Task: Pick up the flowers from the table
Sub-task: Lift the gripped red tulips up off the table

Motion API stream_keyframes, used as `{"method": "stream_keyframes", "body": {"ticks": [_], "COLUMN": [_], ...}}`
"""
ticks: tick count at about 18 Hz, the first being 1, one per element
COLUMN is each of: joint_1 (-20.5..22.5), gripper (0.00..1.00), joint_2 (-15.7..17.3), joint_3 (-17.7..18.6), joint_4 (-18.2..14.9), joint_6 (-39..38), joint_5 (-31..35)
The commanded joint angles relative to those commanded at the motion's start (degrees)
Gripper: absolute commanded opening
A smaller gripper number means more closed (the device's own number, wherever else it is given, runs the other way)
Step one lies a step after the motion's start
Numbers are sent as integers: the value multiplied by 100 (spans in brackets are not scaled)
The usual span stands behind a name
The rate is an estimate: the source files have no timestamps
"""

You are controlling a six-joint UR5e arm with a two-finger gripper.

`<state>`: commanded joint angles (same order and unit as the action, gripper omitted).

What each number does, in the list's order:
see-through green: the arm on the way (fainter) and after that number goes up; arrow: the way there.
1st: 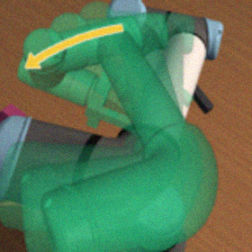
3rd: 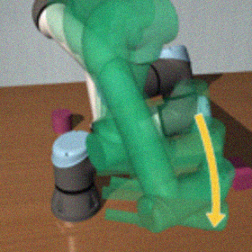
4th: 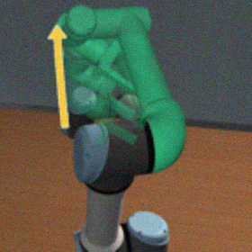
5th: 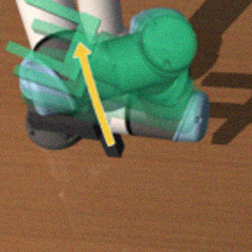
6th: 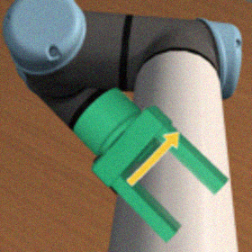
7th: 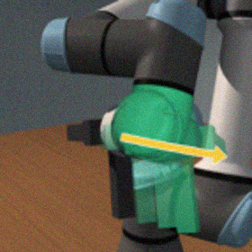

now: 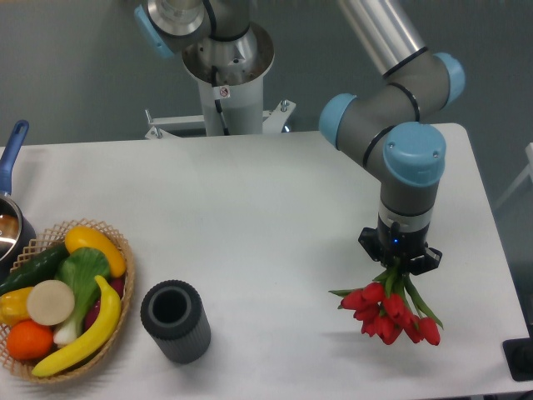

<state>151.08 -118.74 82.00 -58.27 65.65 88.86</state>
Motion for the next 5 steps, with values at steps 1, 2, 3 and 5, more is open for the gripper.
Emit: {"method": "stream_keyframes", "body": {"ticks": [1,2,3,5], "joint_1": [-9,-44,-61,-79], "gripper": [0,0,0,0], "joint_2": [0,-9,0,0], "joint_3": [0,0,0,9], "joint_4": [0,0,0,-9], "joint_6": [1,1,-8,-8], "joint_5": [0,9,17,26]}}
